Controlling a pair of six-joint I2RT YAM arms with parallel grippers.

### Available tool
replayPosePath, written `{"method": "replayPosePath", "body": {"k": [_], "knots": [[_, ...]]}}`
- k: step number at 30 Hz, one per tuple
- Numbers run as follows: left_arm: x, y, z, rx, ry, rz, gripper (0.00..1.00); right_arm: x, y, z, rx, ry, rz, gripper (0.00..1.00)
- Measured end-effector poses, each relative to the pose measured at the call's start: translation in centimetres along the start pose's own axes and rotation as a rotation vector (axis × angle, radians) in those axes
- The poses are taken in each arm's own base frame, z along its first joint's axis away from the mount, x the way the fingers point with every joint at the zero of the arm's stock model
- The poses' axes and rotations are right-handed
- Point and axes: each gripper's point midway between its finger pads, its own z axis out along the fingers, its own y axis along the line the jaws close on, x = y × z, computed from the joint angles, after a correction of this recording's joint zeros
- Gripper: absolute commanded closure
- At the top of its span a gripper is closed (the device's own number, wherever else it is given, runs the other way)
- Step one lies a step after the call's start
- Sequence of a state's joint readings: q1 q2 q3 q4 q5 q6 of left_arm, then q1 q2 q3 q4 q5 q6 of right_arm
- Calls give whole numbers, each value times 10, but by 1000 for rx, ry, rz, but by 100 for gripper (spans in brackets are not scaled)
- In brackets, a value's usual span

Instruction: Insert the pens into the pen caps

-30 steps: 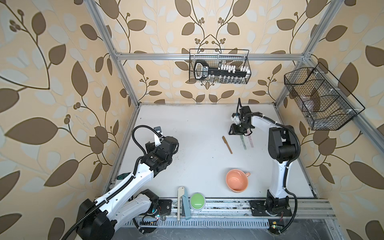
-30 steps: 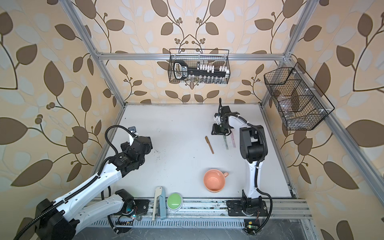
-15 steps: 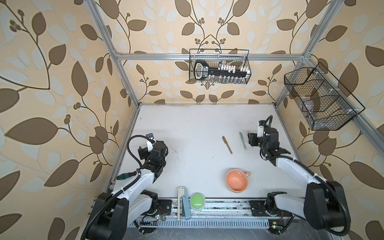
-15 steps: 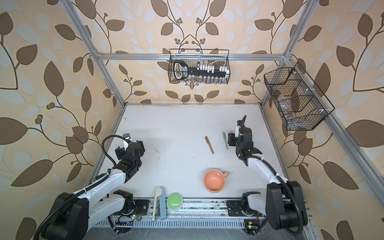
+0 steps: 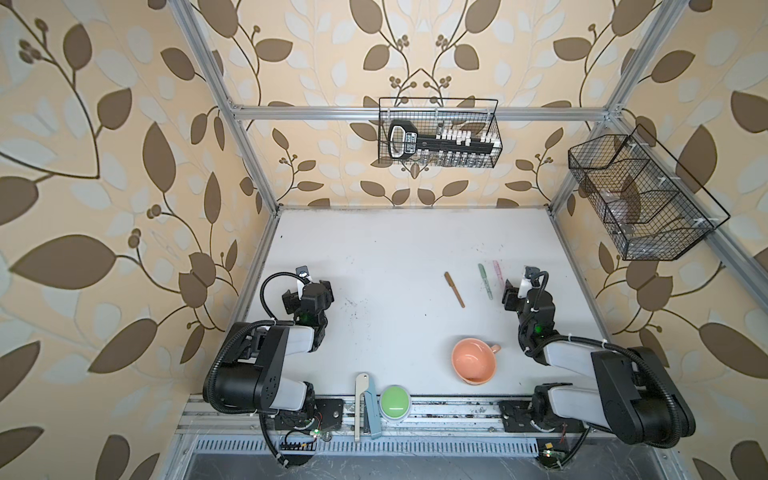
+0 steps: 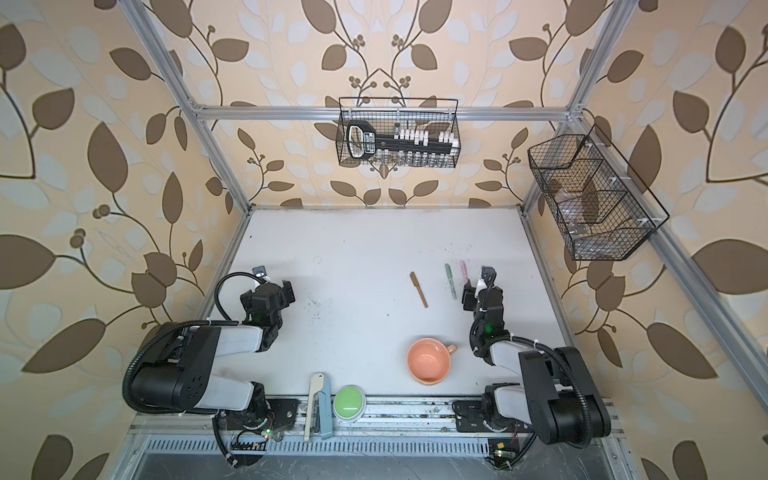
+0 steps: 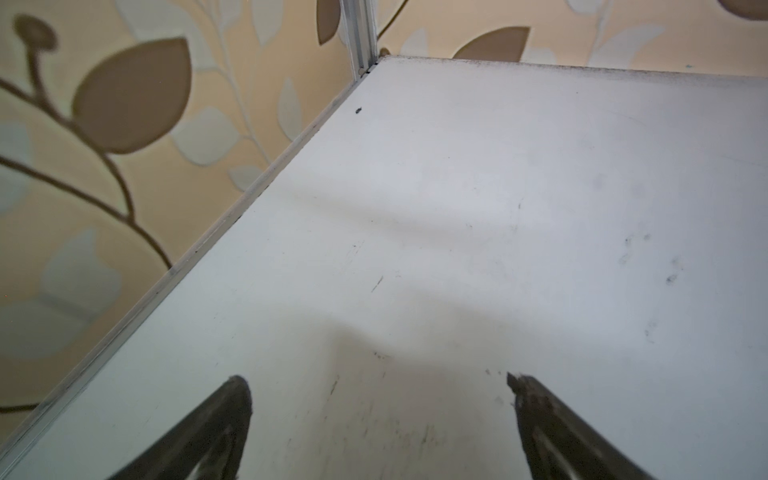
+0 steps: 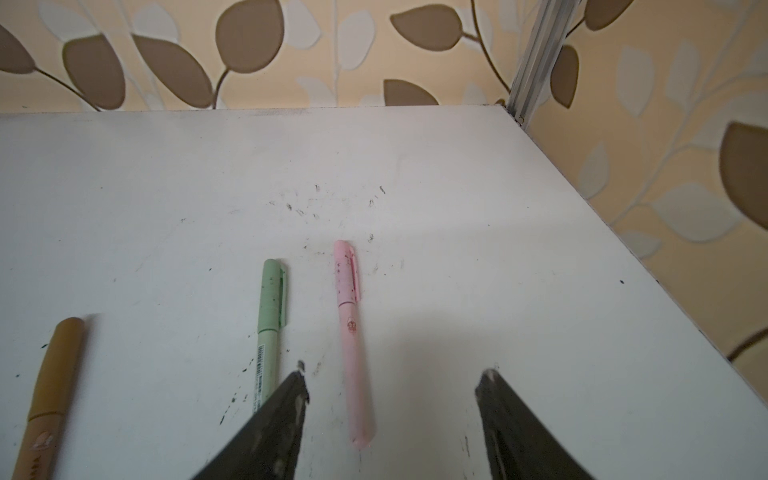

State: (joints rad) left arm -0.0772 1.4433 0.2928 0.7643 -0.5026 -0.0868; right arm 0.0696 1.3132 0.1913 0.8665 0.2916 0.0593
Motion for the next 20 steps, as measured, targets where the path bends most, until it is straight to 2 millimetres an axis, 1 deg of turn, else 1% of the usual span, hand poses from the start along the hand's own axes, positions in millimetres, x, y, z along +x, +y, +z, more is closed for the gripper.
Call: {"method": "replayPosePath", "body": {"k": [1,2,4,6,12,20], "knots": [[-1,-3,4,4,-2,3,1,1,-2,0,8,-12,-5,2],[0,-5,8,9,5,6,1,3,-1,-1,7,-11,-3,0],[4,-7,14,21,29,11,1,1,0,-2,0,-29,-7,0],[2,-6,15,24,28,3,1,-3,1,-3,-4,-46,-4,0],[1,-8,15,30,29,2,1,-5,0,-1,-28,-54,6,0],[2,-8,15,30,30,3,1,-6,7,0,-80,-51,3,0]]}}
